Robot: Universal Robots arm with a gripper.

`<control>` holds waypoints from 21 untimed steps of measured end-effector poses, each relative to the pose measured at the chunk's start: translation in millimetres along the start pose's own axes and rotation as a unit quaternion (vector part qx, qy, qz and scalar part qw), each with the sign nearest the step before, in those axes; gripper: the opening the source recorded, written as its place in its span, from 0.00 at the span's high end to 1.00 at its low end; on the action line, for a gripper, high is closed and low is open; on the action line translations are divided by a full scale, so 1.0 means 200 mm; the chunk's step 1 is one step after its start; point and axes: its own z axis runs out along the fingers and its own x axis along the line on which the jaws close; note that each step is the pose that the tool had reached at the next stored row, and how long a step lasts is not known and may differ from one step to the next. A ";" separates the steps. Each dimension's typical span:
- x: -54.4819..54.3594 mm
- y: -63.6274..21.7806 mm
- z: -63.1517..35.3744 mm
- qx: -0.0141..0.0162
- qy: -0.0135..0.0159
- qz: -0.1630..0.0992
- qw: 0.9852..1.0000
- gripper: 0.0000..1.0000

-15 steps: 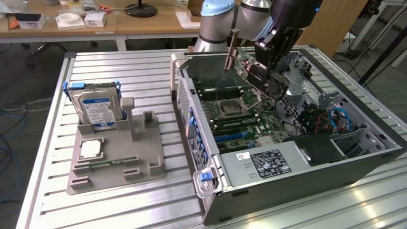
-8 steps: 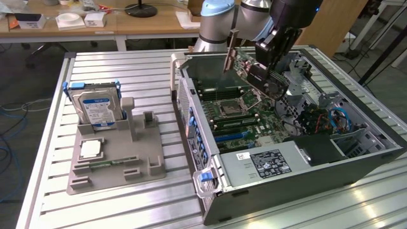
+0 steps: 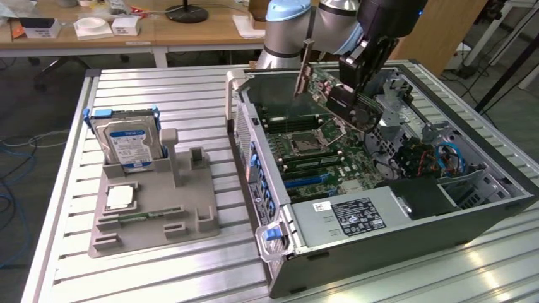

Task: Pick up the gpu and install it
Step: 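Insert the gpu into the slot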

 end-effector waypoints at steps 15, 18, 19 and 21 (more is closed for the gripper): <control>0.00 0.000 0.003 -0.001 0.001 -0.033 0.999 0.74; 0.00 0.000 0.004 -0.001 0.002 -0.040 0.999 0.74; 0.00 0.000 0.004 -0.001 0.002 -0.042 0.999 0.74; 0.00 0.000 0.004 -0.001 0.002 -0.046 0.999 0.74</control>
